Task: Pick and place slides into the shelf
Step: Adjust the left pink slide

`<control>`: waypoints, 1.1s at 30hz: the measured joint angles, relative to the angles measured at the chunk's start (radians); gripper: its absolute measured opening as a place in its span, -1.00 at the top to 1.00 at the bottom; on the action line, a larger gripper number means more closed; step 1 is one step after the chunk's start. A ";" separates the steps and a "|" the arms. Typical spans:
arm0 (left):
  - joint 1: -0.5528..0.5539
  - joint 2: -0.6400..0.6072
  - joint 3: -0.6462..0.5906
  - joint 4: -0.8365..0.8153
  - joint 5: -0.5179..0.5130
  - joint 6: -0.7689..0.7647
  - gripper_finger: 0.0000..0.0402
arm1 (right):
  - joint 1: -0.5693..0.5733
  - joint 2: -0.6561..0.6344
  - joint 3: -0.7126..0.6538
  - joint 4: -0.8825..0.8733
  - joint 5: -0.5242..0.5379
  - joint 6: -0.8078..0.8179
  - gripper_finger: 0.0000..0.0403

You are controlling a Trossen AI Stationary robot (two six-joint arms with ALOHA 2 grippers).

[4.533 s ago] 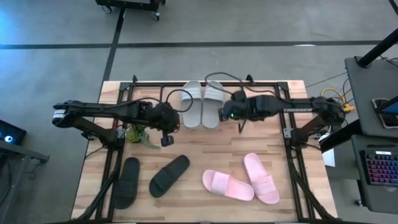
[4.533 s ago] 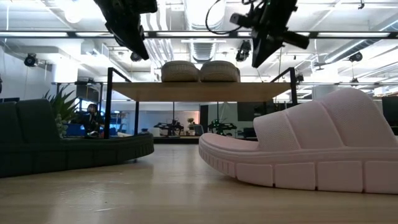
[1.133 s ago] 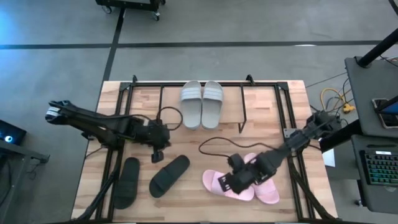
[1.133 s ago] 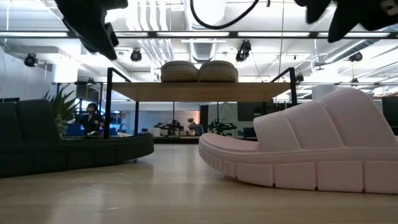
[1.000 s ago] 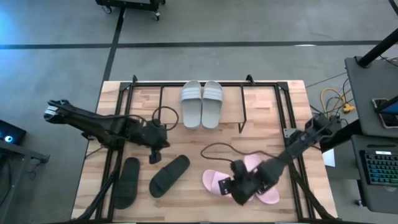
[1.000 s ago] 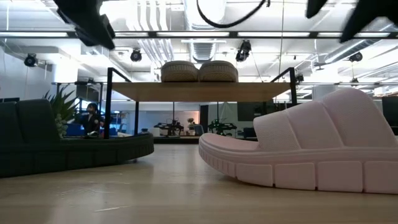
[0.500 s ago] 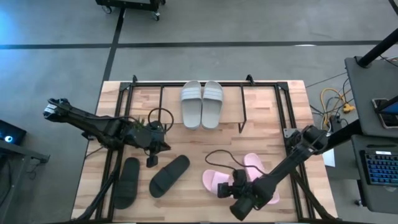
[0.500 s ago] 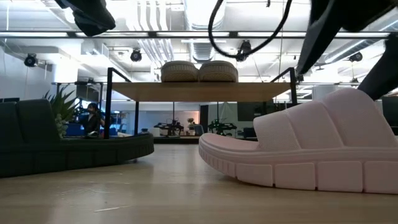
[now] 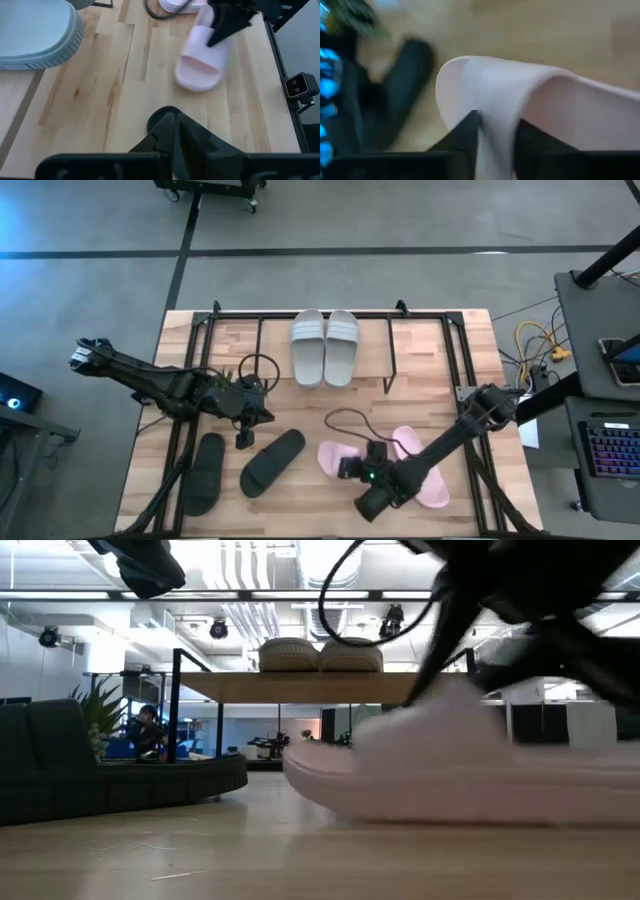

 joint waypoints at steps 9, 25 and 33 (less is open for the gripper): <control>0.000 0.000 0.000 -0.007 0.001 -0.002 0.96 | -0.145 0.000 -0.001 -0.034 0.149 0.026 0.93; 0.000 0.000 0.000 -0.030 0.003 -0.001 0.96 | -0.214 -0.008 -0.002 -0.103 -0.010 -0.047 0.45; 0.000 0.000 0.000 -0.027 0.002 -0.001 0.96 | -0.201 -0.085 0.044 -0.303 -0.077 -0.312 0.16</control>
